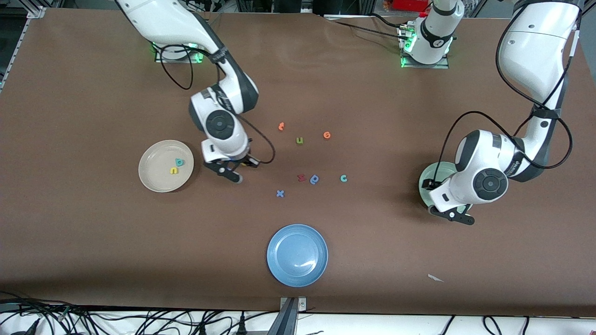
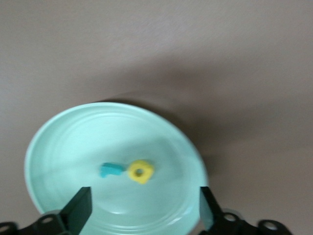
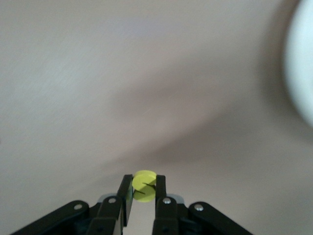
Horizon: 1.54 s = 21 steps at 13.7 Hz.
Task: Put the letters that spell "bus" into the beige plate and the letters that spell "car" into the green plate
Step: 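Drop the yellow s on the white plate while the left gripper reaches cyan c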
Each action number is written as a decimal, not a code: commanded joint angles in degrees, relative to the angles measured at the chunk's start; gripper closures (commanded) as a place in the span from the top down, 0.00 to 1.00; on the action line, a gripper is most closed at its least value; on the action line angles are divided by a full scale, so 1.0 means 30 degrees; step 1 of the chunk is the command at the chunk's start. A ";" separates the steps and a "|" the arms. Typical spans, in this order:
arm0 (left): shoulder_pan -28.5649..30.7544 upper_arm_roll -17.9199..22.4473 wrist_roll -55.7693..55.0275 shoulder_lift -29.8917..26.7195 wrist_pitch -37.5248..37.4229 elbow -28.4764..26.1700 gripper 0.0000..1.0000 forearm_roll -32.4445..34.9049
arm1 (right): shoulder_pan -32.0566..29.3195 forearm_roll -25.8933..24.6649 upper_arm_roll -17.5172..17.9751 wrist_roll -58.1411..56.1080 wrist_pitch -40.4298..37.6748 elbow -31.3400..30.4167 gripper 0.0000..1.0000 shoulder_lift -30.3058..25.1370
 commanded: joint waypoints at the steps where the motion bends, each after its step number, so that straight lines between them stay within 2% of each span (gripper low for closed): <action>1: -0.1628 0.0068 -0.2928 0.0395 -0.0069 0.0946 1.00 -0.1661 | -0.0124 -0.0038 -0.2387 -0.4746 -0.1423 -0.1581 0.09 -0.1741; 3: -0.2828 0.0096 -0.4450 0.0659 0.0367 0.1211 1.00 -0.3069 | -0.0153 -0.0007 -0.4204 -0.8092 -0.0989 -0.3424 0.09 -0.2591; 6: -0.4380 0.0096 -0.7407 0.0951 0.2914 0.0950 1.00 -0.3427 | -0.0182 0.0226 -0.6463 -1.3016 0.1990 -0.6149 0.11 -0.2946; 7: -0.4822 0.0097 -0.8636 0.1098 0.3616 0.0891 1.00 -0.3398 | -0.0211 0.0285 -0.6817 -1.3638 0.2989 -0.6854 0.27 -0.2889; 8: -0.5348 0.0097 -0.9635 0.1187 0.4319 0.0745 1.00 -0.3340 | -0.0473 0.0372 -0.6879 -1.3760 0.3434 -0.7093 0.85 -0.2801; 9: -0.6079 0.0126 -1.0921 0.1333 0.5196 0.0280 0.98 -0.3165 | -0.0562 0.0489 -0.6850 -1.3791 0.2916 -0.6951 1.00 -0.3090; 12: -0.7079 0.0184 -1.2686 0.1392 0.6958 -0.0719 0.96 -0.2988 | -0.0563 0.0549 -0.6762 -1.3703 -0.0385 -0.5055 1.00 -0.4262; 15: -0.7725 0.0214 -1.4853 0.1890 0.7549 -0.0838 0.93 -0.0916 | -0.0563 0.0549 -0.6762 -1.3849 -0.5451 -0.0812 1.00 -0.4441; 19: -0.7814 0.0214 -1.5123 0.1920 0.7403 -0.0897 0.82 -0.0556 | -0.0592 0.0520 -0.6704 -1.3879 -0.8887 0.2418 1.00 -0.4905; 20: -0.7815 0.0214 -1.5123 0.1949 0.7403 -0.0897 0.81 -0.0556 | -0.0737 0.0520 -0.6442 -1.3879 -0.9244 0.2745 1.00 -0.5287; 21: -0.7815 0.0214 -1.5094 0.1978 0.7374 -0.0897 0.77 -0.0556 | -0.1406 0.0201 -0.5251 -1.3792 -0.9363 0.2632 1.00 -0.6132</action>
